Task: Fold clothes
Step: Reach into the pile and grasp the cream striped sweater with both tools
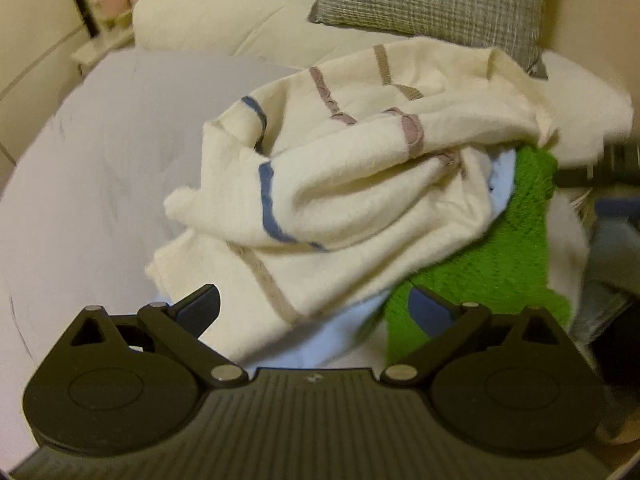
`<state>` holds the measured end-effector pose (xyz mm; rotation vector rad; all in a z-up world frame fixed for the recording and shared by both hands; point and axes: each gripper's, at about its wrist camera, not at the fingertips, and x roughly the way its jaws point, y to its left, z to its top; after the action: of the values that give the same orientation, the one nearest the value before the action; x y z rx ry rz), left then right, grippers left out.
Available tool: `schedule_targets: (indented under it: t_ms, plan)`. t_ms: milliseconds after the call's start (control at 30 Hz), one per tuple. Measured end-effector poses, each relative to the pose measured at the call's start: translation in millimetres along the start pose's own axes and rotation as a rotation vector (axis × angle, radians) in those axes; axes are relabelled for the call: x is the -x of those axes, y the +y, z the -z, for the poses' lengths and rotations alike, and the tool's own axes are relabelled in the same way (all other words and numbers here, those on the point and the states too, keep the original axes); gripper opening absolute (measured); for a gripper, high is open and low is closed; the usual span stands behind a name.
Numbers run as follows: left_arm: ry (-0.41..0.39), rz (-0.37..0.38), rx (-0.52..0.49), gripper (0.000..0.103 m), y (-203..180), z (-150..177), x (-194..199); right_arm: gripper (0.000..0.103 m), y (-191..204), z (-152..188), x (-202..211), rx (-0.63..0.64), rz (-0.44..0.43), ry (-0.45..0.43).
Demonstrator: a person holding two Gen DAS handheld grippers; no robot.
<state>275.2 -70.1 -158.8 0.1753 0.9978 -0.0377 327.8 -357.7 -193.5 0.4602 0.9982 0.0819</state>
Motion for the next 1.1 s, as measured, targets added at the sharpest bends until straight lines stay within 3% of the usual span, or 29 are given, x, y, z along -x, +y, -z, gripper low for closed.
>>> schedule_targets:
  t_ms: [233, 400, 633, 733, 833, 933, 967, 1100]
  plan:
    - [-0.026, -0.038, -0.149, 0.1, -20, -11, -42, 0.082, -44, -51, -42, -0.201, -0.071, -0.027]
    - [-0.044, -0.044, -0.248, 0.1, -30, -15, -70, 0.083, -72, -69, -72, -0.338, -0.112, -0.012]
    - [-0.105, -0.04, -0.518, 0.102, -52, 4, -95, 0.087, -77, -76, -104, -0.358, -0.103, 0.021]
    - [-0.133, -0.031, -0.599, 0.102, -56, 8, -100, 0.091, -76, -81, -108, -0.362, -0.099, 0.005]
    - [-0.182, -0.085, -0.635, 0.102, -57, 6, -110, 0.09, -77, -87, -109, -0.363, -0.082, -0.014]
    - [-0.178, -0.01, -0.581, 0.075, -44, -8, -115, 0.09, -82, -94, -113, -0.379, -0.07, -0.023]
    - [-0.176, 0.015, -0.569, 0.06, -42, -10, -116, 0.09, -83, -96, -115, -0.385, -0.063, -0.024]
    - [-0.163, 0.086, -0.471, 0.041, -33, -14, -115, 0.088, -86, -98, -125, -0.39, -0.036, -0.019]
